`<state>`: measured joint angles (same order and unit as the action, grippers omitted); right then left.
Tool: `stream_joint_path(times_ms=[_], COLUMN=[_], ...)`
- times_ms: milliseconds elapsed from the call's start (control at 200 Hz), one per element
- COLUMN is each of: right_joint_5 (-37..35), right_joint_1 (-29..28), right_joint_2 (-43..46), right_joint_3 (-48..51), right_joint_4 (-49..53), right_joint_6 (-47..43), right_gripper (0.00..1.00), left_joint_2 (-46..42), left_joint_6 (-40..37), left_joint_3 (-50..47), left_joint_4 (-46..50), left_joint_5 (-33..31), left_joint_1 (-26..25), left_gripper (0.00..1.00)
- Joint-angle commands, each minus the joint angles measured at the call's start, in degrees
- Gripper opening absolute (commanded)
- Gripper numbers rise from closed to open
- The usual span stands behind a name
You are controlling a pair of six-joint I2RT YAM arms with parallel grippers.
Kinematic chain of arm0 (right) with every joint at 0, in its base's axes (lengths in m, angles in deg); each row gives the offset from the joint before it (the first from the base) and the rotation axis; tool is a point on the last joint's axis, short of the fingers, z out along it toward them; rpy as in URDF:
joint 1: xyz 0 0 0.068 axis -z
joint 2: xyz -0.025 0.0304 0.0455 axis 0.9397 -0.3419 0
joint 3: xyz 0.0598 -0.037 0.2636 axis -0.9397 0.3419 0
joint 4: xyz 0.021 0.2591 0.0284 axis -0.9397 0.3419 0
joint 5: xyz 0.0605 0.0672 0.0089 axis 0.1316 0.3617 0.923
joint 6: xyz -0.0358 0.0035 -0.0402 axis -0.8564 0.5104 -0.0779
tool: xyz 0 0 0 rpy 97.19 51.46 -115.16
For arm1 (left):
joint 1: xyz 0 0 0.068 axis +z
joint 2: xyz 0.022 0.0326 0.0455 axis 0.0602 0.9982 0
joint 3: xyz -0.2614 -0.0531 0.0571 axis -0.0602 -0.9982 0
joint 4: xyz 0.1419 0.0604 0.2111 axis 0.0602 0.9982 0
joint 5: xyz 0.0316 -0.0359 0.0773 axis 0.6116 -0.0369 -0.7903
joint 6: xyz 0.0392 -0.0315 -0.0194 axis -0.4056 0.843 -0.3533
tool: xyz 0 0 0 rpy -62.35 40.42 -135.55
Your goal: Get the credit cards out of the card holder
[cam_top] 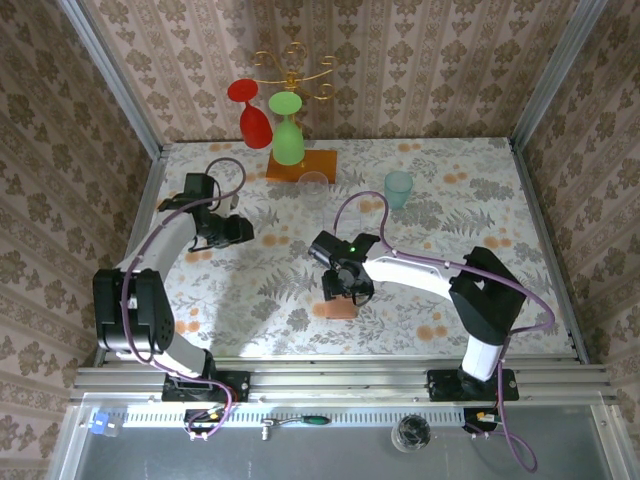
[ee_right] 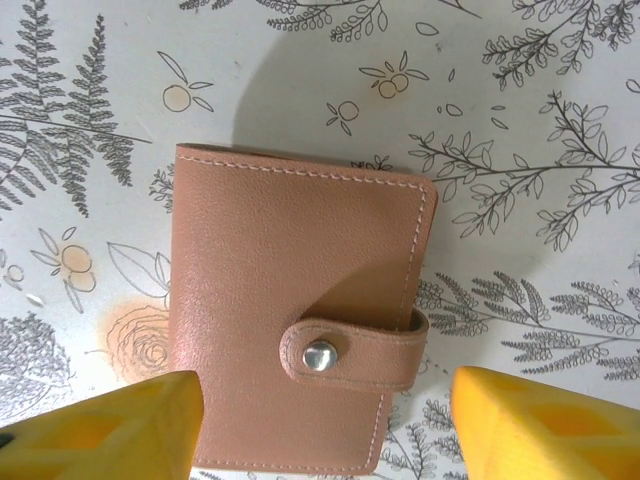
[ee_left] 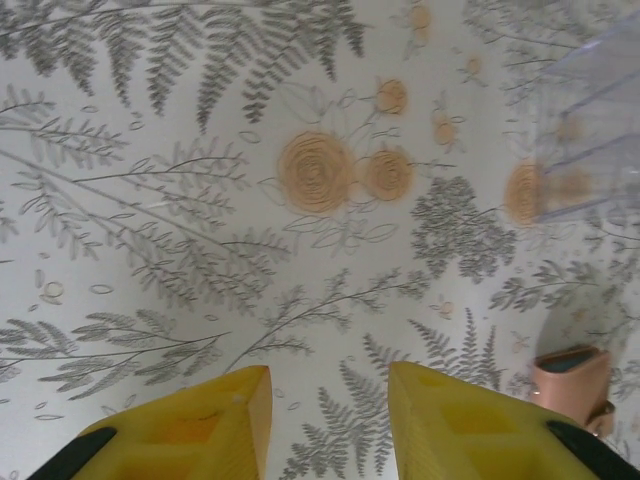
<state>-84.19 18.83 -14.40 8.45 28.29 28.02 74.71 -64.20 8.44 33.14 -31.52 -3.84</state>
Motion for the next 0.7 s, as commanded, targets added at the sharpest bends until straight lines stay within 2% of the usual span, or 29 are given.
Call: stream_joint_path(times_ms=[0,120,230,370,420,695], right_joint_5=[-1.34,-0.92,-0.54,0.11,0.83,2.68], right_joint_1=[-0.38,-0.29,-0.32,-0.28,-0.32,-0.24], right_joint_2=[2.69,2.64,2.94,2.53,2.44,0.18], right_joint_3=[-0.07,-0.41,0.20,0.74,0.98,0.14], right_joint_4=[1.10,1.48,0.91,0.60,0.21,-0.46], right_joint_6=[0.99,0.44,0.18,-0.11,-0.14,-0.86], right_gripper=[0.62,0.55,0.50,0.46,0.44,0.39], left_joint_2=[-4.24,-6.51,-8.96,-10.00,-9.64,-5.56], left_joint_6=[5.63,13.75,21.38,34.23,37.52,44.34], left_joint_3=[-2.92,-8.15,-14.08,-23.10,-25.30,-29.31], left_joint_4=[-3.78,-11.79,-19.82,-36.05,-40.39,-49.05], left_joint_5=[3.10,4.85,3.30,4.25,3.35,-2.06], left_joint_1=[-3.95,-9.01,-14.08,-18.46,-21.78,-31.97], left_gripper=[0.36,0.35,0.31,0.29,0.28,0.22])
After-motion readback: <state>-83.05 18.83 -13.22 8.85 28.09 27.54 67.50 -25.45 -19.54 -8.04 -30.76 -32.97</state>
